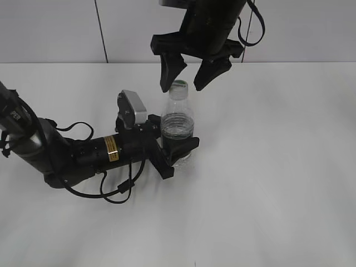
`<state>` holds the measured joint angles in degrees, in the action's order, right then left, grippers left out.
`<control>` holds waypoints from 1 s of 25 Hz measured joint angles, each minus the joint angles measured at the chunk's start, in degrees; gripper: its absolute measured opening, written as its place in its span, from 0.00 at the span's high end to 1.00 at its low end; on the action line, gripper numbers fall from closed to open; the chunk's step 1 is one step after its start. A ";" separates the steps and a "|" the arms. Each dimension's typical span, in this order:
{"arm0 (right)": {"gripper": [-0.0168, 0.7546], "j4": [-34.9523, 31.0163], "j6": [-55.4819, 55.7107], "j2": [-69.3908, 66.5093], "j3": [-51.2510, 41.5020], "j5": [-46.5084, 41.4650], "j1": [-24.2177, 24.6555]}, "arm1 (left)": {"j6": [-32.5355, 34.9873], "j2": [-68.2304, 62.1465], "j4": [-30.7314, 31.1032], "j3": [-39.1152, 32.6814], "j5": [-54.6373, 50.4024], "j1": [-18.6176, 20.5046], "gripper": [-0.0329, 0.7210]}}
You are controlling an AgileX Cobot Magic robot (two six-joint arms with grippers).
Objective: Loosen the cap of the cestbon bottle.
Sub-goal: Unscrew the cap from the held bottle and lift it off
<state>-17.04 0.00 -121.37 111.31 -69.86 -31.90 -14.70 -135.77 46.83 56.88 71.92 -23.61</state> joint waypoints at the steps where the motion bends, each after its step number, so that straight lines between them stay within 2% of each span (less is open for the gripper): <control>1: 0.27 -0.14 0.00 0.00 0.00 0.00 0.00 | 0.00 0.00 0.00 0.00 0.00 0.00 0.42; 9: 0.58 -1.60 0.00 0.00 0.00 0.00 -0.07 | 0.00 0.00 0.00 0.00 0.00 0.00 0.42; 16: 0.58 -1.64 -2.65 0.00 0.00 0.00 -0.07 | 0.00 0.00 -0.06 0.00 -0.06 0.00 0.42; 25: 0.58 -2.00 -15.36 0.00 0.00 0.16 -0.07 | 0.21 0.00 0.00 0.00 -0.06 0.00 0.42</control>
<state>-19.04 -15.36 -121.37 111.31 -69.69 -31.96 -14.48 -135.77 46.83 56.88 71.86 -23.61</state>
